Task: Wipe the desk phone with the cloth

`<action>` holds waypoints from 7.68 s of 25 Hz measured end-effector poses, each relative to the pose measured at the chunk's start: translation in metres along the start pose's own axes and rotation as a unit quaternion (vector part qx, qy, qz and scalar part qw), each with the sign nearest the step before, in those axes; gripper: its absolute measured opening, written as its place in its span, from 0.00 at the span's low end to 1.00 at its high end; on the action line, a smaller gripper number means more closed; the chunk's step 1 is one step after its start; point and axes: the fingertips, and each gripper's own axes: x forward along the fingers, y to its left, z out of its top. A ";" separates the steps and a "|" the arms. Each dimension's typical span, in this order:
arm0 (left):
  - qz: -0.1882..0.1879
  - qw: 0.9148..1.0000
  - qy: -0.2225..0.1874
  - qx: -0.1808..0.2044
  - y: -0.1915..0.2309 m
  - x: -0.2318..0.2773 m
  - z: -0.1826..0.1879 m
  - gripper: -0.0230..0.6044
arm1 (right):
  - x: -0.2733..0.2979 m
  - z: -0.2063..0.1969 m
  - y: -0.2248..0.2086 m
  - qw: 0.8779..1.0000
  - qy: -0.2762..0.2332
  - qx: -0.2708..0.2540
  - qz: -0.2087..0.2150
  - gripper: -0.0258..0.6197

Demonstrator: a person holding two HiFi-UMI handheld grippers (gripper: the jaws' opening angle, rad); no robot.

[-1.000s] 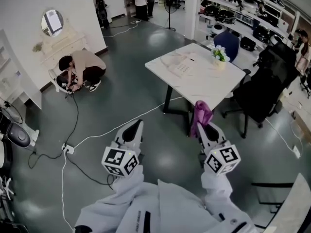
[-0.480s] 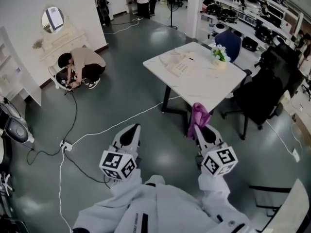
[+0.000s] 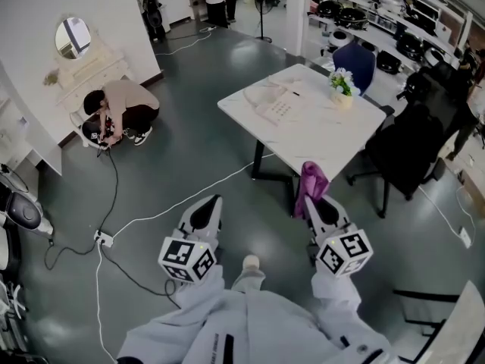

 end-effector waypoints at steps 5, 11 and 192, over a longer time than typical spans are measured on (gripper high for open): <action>-0.012 1.000 0.008 -0.005 0.025 0.039 -0.002 0.03 | 0.036 -0.003 -0.018 1.000 0.005 0.005 -0.012 0.10; -0.028 0.999 0.014 -0.016 0.059 0.083 0.000 0.03 | 0.084 -0.003 -0.035 1.000 0.013 0.007 -0.025 0.10; -0.323 0.910 0.246 -0.087 0.178 0.542 -0.128 0.03 | 0.456 -0.163 -0.317 0.914 0.381 -0.058 -0.130 0.09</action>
